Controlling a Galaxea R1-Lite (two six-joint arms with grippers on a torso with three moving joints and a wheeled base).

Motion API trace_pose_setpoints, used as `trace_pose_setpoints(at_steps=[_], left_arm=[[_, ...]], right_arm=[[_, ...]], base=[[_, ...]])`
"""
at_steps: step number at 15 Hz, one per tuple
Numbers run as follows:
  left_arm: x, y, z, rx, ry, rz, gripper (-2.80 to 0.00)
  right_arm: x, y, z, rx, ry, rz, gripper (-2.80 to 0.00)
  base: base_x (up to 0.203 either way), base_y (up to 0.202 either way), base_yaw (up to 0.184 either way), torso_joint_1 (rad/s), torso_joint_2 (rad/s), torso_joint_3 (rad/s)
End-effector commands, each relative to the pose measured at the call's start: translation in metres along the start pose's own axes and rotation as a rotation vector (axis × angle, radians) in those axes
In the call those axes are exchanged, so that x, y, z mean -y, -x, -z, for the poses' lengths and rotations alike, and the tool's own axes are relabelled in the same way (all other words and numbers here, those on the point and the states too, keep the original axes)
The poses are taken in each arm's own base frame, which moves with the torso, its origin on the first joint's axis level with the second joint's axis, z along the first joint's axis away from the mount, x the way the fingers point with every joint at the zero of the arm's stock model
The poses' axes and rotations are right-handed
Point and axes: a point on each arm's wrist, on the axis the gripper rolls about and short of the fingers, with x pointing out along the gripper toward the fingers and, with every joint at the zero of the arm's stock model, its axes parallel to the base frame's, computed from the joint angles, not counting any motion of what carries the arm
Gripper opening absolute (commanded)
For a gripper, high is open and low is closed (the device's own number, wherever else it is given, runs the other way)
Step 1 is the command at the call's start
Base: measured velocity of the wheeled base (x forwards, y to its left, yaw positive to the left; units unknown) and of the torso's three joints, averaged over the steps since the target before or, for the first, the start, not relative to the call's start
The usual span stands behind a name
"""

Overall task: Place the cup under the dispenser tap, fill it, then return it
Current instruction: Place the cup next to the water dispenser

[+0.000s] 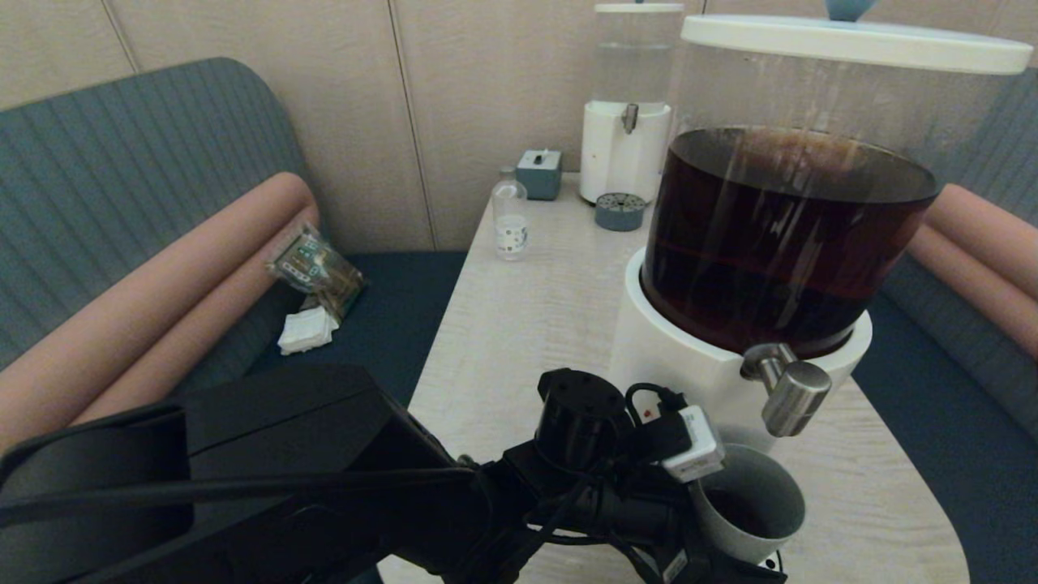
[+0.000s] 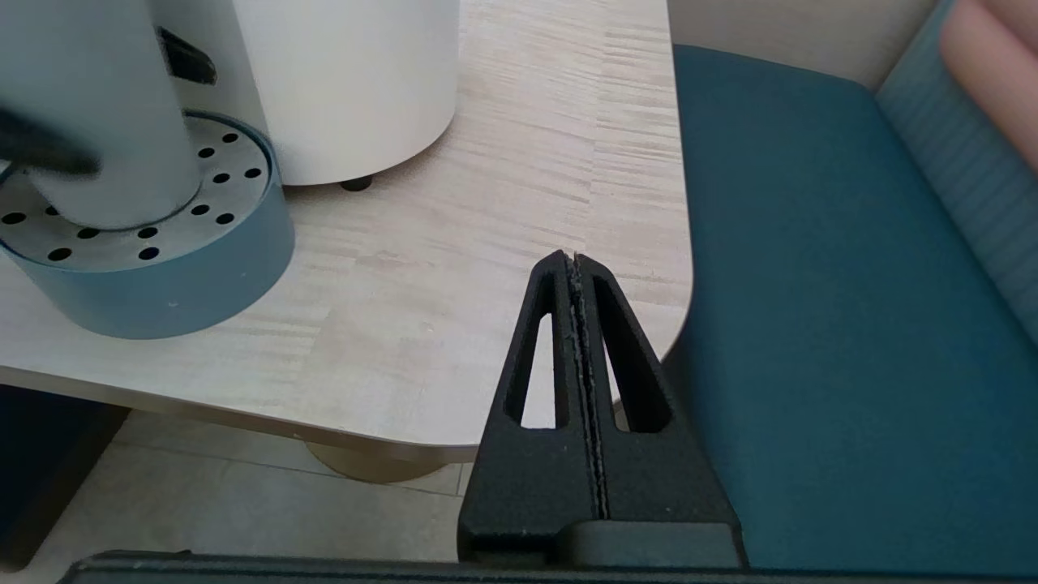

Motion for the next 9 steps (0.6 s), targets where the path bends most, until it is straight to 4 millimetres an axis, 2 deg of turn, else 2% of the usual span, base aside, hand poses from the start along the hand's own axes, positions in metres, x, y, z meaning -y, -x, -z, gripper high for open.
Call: trace_pose_setpoints(at_steps=[1,9], left_arm=[[-0.0001,-0.0002,-0.0024,0.009,-0.008,0.004,-2.80],[0.0022,0.0038,-0.0075,0.013,0.010,-0.005,-2.80]], right_arm=[[0.0000,0.0003,0.0001,0.003,0.001,-0.001,-2.80],[0.0000,0.0003,0.0001,0.003,0.001,0.000,-2.80]], base=[[0.000,0.000,0.000,0.000,0.00,0.000],[0.000,0.000,0.000,0.000,0.00,0.000]])
